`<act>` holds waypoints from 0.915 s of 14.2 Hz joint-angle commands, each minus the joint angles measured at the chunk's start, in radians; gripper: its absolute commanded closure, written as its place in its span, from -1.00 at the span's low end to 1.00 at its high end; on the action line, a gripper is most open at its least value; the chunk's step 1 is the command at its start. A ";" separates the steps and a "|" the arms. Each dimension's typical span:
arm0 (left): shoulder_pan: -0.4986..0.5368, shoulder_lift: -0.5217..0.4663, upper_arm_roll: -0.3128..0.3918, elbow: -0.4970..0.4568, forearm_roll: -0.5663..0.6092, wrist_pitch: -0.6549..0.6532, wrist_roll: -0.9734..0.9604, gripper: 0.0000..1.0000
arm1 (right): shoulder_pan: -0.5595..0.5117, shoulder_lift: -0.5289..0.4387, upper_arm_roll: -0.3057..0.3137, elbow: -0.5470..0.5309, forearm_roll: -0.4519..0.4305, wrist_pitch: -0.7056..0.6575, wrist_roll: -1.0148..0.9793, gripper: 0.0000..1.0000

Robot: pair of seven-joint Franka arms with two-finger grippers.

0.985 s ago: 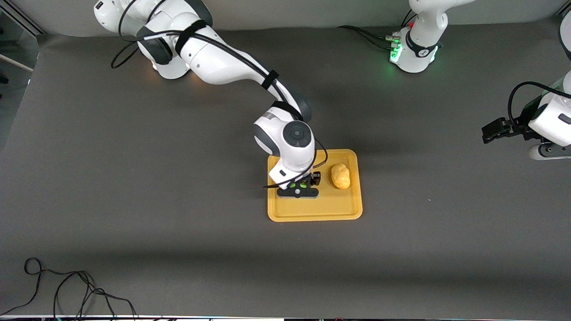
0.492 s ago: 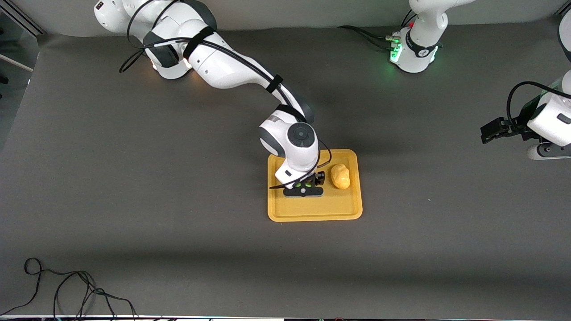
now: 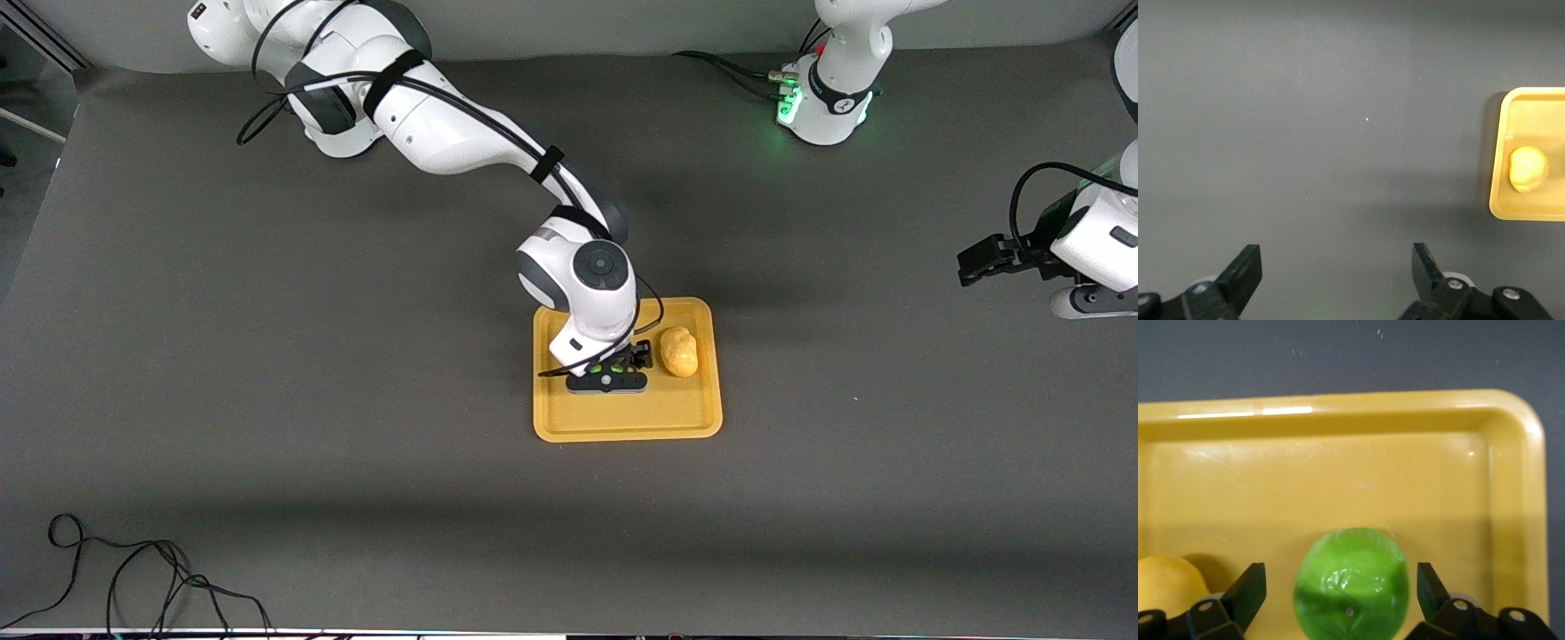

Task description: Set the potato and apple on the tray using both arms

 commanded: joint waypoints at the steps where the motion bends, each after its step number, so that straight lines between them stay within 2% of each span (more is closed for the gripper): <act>1: -0.002 -0.009 0.003 0.007 -0.011 -0.010 0.014 -1.00 | -0.007 -0.129 -0.004 -0.004 -0.018 -0.139 0.010 -1.00; 4: -0.002 -0.009 0.003 0.007 -0.011 -0.010 0.014 -1.00 | -0.061 -0.261 -0.006 -0.011 -0.016 -0.289 -0.007 -1.00; 7: -0.002 -0.009 0.003 0.007 -0.011 -0.010 0.014 -1.00 | -0.148 -0.402 -0.006 -0.039 -0.015 -0.511 -0.157 -1.00; 9: -0.002 -0.009 0.003 0.007 -0.011 -0.010 0.014 -1.00 | -0.225 -0.529 -0.006 -0.140 -0.010 -0.547 -0.280 -1.00; 11: -0.002 -0.009 0.003 0.007 -0.011 -0.010 0.014 -1.00 | -0.312 -0.667 -0.006 -0.302 -0.002 -0.538 -0.387 -1.00; 13: -0.002 -0.009 0.003 0.007 -0.011 -0.010 0.014 -1.00 | -0.395 -0.763 -0.009 -0.402 0.016 -0.538 -0.491 -1.00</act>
